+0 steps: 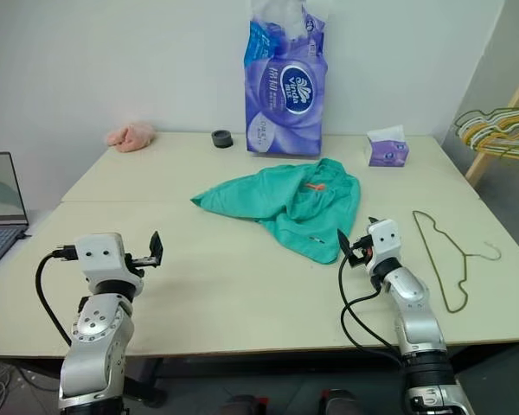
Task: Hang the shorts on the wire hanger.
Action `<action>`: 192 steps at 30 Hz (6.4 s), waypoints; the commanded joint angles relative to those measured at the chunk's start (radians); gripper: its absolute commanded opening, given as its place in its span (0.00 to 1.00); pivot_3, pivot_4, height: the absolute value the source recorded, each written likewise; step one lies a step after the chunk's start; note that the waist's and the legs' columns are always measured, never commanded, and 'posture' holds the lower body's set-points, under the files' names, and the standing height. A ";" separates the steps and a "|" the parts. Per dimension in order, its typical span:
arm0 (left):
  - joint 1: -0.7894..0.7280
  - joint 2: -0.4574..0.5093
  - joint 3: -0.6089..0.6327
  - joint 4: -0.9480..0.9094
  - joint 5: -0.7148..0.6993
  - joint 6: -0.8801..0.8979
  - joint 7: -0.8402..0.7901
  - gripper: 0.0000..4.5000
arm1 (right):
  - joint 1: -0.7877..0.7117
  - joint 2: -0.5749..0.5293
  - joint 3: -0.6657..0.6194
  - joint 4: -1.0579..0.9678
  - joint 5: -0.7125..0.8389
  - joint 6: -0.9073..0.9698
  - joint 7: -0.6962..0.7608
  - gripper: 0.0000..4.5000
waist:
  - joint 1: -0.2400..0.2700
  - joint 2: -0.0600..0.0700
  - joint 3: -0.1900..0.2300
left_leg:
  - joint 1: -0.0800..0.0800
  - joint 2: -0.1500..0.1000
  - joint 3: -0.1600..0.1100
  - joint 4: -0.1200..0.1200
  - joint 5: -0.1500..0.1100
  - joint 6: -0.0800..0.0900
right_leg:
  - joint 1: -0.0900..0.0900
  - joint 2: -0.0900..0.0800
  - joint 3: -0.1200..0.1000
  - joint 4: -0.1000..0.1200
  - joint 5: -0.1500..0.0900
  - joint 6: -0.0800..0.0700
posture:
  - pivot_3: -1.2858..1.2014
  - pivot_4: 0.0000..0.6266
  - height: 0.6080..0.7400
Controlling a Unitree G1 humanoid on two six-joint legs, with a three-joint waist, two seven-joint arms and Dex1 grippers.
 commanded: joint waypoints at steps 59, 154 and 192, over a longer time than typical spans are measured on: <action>-0.661 -0.243 -0.576 0.602 0.038 0.194 -0.365 1.00 | -0.051 -0.536 0.022 -0.401 0.278 0.344 0.621 0.99 | -0.065 0.003 0.004 | -0.002 -0.003 0.002 0.000 0.000 0.001 | 0.001 0.004 0.002 -0.007 -0.003 0.006 | 0.47 0.07 1.00; -0.427 0.036 -0.583 0.369 -0.107 0.405 -0.825 0.01 | -0.131 -0.557 0.058 -0.399 0.222 0.347 0.673 1.00 | -0.123 0.008 0.005 | 0.000 0.002 0.000 -0.001 -0.001 0.002 | 0.007 0.003 0.003 -0.015 0.001 0.006 | 0.46 0.10 1.00; 0.147 0.652 -0.314 0.286 -0.093 -0.227 -1.043 0.01 | -0.356 -0.368 0.388 -0.098 -0.100 0.153 0.708 1.00 | -0.107 0.016 0.009 | 0.017 0.012 0.000 -0.015 -0.002 0.001 | 0.014 0.003 0.000 -0.011 -0.008 -0.006 | 0.48 0.10 1.00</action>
